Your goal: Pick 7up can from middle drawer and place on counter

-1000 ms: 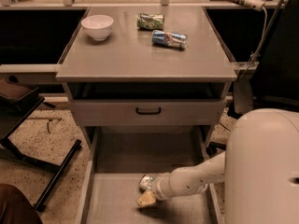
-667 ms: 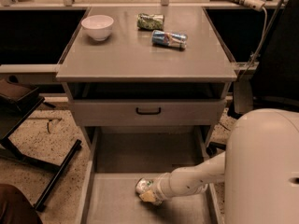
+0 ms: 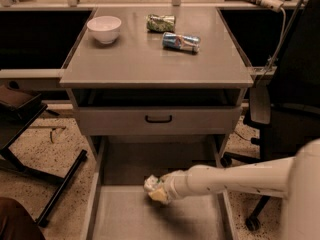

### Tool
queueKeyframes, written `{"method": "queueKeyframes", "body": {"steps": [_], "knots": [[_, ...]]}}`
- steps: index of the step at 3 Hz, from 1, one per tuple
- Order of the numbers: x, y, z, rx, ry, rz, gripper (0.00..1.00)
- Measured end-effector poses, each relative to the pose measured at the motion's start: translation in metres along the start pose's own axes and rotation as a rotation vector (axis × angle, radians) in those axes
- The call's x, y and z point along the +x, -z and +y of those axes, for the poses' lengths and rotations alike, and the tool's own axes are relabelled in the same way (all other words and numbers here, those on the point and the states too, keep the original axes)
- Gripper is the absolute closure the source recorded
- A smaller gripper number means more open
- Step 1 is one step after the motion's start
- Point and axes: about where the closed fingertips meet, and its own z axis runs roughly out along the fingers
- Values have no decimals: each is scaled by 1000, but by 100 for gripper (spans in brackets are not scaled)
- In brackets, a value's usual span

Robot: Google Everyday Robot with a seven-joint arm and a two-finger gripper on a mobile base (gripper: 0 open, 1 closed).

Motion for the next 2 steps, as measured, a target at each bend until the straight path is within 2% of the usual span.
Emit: {"method": "queueKeyframes", "body": {"steps": [1, 2], "knots": [[-94, 65, -30, 11, 24, -169, 100], [-166, 150, -36, -4, -1, -251, 100]]}}
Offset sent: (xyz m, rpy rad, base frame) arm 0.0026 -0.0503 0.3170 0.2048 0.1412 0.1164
